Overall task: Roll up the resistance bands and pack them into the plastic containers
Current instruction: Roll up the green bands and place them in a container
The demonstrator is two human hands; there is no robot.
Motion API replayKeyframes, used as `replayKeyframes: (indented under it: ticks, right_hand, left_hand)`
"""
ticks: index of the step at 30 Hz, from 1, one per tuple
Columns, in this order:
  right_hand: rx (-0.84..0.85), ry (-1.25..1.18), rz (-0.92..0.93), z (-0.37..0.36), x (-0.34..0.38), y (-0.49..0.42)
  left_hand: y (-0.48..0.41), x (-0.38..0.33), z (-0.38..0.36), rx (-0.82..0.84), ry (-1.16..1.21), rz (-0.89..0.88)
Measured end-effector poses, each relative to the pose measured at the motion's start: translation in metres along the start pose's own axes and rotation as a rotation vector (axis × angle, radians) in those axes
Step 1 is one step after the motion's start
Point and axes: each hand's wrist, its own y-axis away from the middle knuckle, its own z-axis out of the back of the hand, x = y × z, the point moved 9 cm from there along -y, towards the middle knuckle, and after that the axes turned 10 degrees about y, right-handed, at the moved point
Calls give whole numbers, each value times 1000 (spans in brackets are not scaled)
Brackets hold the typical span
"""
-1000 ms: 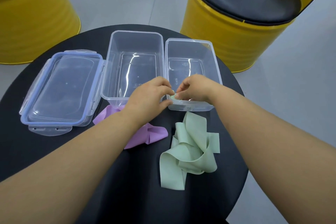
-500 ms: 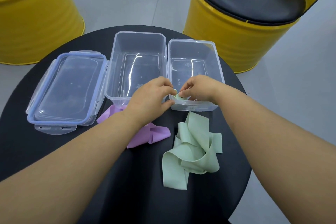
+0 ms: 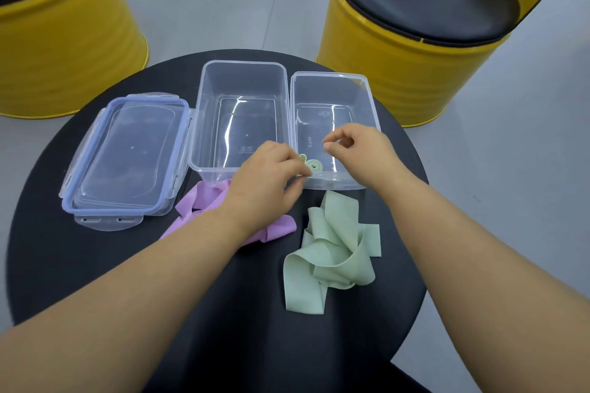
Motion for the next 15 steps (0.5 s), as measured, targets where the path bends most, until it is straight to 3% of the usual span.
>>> replayKeyframes:
  ticks: [2, 4, 7, 10, 12, 15]
  right_hand:
    - [-41, -85, -77, 3, -16, 24]
    - [-51, -81, -181, -3, -37, 54]
    - [116, -22, -355, -33, -67, 94]
    - [210, -60, -352, -57, -78, 106]
    - [155, -263, -343, -53, -74, 108]
    - [239, -852, -344, -49, -52, 114]
  left_hand:
    - [12, -11, -5, 7, 66, 53]
    - [29, -15, -21, 105, 161, 219]
    - [61, -18, -57, 338, 218, 442]
    - [87, -18, -70, 458, 141, 540]
    - [93, -17, -65, 437, 132, 598]
    - [90, -18, -51, 319, 291, 672]
